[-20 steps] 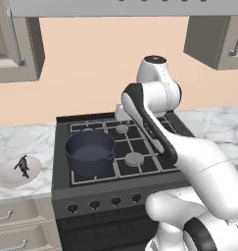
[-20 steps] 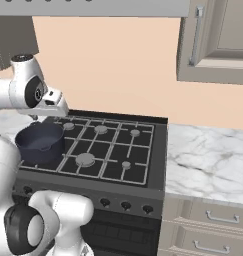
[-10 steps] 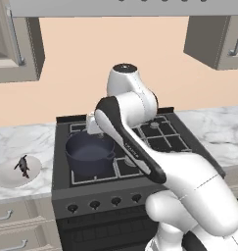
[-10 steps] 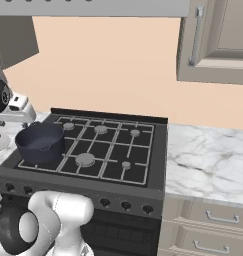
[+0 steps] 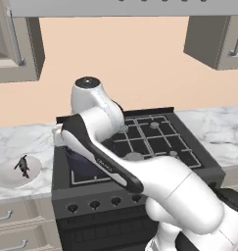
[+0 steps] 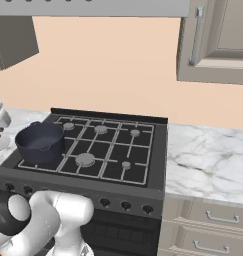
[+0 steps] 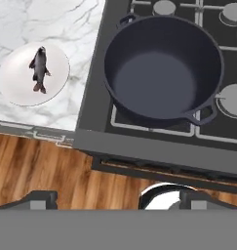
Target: Retrieve the frozen meat and place it in the pot on a burner. Then turn the burner on.
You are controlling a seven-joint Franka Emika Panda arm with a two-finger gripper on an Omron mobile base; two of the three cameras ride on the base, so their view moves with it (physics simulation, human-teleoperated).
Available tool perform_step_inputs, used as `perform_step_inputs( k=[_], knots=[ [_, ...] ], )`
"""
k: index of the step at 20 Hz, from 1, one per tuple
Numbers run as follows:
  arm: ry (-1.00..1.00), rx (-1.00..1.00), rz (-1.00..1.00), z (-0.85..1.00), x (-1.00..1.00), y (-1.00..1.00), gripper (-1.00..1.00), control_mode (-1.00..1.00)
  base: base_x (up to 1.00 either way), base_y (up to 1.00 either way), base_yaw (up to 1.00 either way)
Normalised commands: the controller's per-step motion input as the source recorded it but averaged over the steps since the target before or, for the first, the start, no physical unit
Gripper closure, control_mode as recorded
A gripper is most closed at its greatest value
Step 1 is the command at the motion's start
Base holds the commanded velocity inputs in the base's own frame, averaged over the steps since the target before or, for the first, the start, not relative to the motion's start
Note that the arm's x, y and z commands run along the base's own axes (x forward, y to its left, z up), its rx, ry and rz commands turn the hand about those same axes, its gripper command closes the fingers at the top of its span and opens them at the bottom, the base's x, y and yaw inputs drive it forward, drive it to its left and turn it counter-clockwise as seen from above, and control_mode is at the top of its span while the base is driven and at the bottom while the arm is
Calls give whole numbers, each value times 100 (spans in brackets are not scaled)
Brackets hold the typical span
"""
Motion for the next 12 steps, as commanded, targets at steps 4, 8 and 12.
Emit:
perform_step_inputs(
  k=[4, 8, 12],
  knots=[
    [3, 0, -7, -3, 20, 87, -100, -100, 0, 0, 0],
    [6, -1, -8, -33, 29, 83, -100, -100, 0, 0, 0],
    [0, -6, -6, -38, 29, 47, -100, -100, 0, 0, 0]
  ],
)
